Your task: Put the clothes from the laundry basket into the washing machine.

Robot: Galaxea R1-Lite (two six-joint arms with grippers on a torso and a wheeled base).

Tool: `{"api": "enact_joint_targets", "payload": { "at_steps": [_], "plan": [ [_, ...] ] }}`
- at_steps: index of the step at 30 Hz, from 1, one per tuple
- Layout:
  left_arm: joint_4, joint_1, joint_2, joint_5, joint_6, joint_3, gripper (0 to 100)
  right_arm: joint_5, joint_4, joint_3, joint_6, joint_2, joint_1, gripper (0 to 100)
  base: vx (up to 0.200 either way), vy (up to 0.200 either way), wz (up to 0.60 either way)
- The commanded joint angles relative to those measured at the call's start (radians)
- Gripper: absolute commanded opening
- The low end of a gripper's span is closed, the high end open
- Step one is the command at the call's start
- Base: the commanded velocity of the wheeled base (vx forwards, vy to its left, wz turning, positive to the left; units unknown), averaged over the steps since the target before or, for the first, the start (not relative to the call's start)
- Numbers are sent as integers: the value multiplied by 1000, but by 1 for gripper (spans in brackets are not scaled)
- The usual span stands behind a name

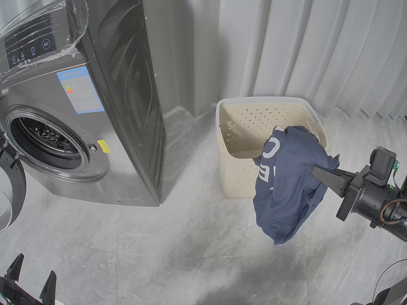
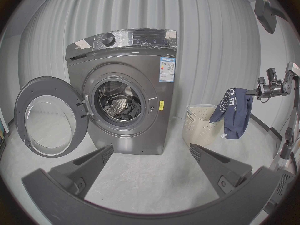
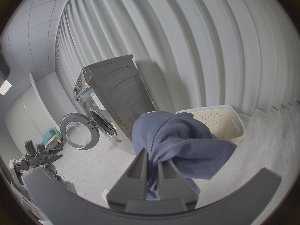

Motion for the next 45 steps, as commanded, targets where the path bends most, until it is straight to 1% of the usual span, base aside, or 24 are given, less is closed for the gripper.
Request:
{"api": "enact_joint_targets", "payload": {
  "at_steps": [1,24,30,33,42,45],
  "plan": [
    [0,0,-6,1,-1,15,100,-1,0,2,0,3,0,0,0,200,0],
    [0,0,-6,0,-1,15,100,4,-3,10,0,3,-2,0,0,200,0],
    [0,2,-6,3,-7,15,100,2,-3,8,0,1,-3,0,0,200,0],
    [0,2,-6,3,-2,15,100,2,-3,10,0,1,-2,0,0,0,0],
    [0,2,-6,3,-4,15,100,1,-3,8,0,1,-9,0,0,0,0],
    [0,2,-6,3,-4,15,100,1,-3,5,0,1,-12,0,-200,0,0]
  ]
}}
